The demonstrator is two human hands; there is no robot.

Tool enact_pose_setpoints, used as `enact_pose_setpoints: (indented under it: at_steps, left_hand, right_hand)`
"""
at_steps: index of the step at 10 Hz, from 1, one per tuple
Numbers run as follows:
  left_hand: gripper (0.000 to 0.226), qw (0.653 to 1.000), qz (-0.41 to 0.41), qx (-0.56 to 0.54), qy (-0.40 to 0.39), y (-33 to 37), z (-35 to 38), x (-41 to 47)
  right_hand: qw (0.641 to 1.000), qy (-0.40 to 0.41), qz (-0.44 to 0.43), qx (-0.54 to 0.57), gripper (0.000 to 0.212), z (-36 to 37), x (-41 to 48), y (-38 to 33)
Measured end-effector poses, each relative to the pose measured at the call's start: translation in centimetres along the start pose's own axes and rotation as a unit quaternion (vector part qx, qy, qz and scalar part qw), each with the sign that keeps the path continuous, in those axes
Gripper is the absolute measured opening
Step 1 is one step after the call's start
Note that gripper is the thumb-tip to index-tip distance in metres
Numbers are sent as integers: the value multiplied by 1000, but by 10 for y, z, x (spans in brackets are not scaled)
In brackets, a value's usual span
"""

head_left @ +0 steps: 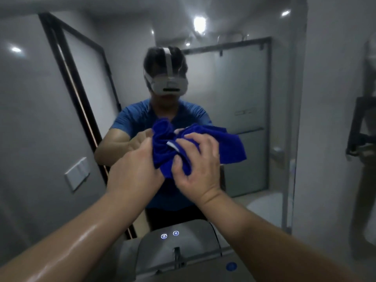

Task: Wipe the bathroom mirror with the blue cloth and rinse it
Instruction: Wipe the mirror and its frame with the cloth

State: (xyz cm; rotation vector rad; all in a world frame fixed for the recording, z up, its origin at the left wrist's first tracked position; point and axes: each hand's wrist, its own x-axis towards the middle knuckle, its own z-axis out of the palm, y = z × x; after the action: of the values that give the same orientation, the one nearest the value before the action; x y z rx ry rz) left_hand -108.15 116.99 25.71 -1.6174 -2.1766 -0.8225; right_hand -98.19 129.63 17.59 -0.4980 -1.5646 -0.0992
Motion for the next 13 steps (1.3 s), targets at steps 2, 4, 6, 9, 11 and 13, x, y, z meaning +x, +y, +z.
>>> enact_pose_setpoints:
  at_steps: [2, 4, 6, 9, 11, 13]
  left_hand:
    - [32, 994, -76, 46, -58, -28, 56, -43]
    - [25, 970, -77, 31, -228, 14, 136, -75]
    - [29, 927, -194, -160, -277, 75, 205, -95]
    - [43, 860, -196, -364, -299, 103, 189, -70]
    - [29, 936, 32, -302, -177, 106, 93, -27]
    - [22, 970, 137, -158, 122, 71, 9, 27]
  right_hand:
    - [995, -79, -52, 20, 32, 8, -51, 9]
    - [985, -171, -29, -10, 29, -42, -144, 83]
    - [950, -53, 271, -144, 10, -70, -208, 117]
    - [625, 99, 739, 231, 81, -88, -136, 114]
    - [801, 158, 543, 195, 78, -111, -13, 76]
    - [935, 234, 264, 23, 34, -100, 121, 70]
